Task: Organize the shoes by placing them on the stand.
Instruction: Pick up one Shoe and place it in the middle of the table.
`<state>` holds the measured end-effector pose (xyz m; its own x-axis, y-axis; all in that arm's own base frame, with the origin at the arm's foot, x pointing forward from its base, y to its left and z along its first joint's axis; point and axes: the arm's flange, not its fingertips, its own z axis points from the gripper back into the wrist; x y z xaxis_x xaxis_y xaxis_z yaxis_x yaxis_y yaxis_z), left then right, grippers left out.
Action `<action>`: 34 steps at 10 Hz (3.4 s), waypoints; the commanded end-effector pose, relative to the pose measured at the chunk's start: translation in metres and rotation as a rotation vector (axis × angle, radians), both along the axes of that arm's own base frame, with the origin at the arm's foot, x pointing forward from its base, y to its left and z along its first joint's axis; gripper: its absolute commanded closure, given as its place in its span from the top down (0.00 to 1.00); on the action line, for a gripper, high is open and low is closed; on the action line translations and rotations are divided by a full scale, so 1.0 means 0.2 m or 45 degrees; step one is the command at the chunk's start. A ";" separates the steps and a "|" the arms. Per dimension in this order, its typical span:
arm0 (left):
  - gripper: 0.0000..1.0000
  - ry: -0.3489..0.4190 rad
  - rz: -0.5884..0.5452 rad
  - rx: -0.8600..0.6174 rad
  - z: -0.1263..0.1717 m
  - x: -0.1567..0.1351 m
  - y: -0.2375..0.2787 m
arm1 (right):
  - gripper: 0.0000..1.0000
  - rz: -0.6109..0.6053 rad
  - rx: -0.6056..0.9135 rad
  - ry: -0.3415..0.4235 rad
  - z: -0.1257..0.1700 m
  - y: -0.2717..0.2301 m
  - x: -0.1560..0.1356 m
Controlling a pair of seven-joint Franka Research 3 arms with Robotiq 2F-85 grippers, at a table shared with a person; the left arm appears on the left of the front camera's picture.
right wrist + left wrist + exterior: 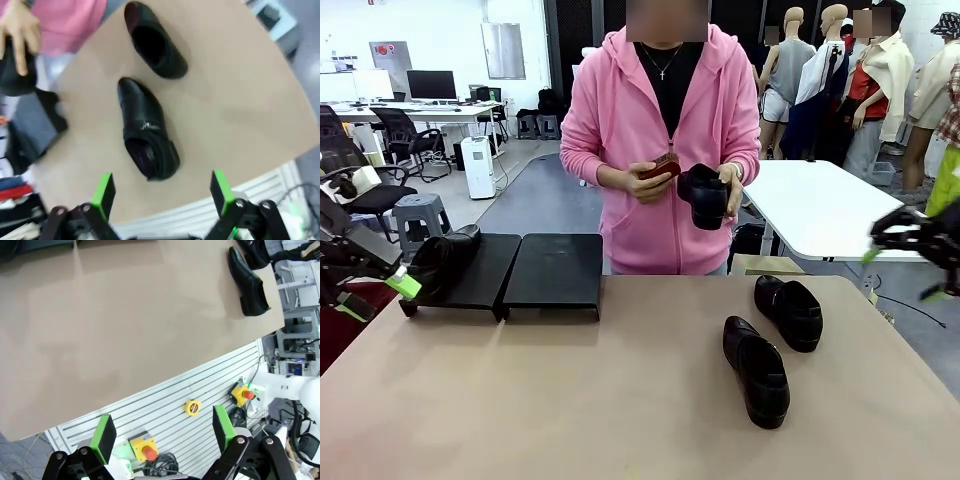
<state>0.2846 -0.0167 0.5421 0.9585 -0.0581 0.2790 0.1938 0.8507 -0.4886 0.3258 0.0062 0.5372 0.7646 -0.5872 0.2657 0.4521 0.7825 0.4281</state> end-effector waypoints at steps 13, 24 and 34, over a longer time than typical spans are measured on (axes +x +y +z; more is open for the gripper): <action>1.00 -0.004 -0.018 -0.003 0.00 0.00 0.02 | 1.00 0.373 0.267 0.147 0.16 -0.72 -0.29; 1.00 -0.004 -0.018 -0.003 0.00 0.00 0.02 | 1.00 0.512 -0.035 0.243 -0.48 1.02 0.19; 1.00 -0.004 -0.018 -0.003 0.00 0.00 0.02 | 1.00 0.663 -0.371 0.404 -1.05 1.04 0.49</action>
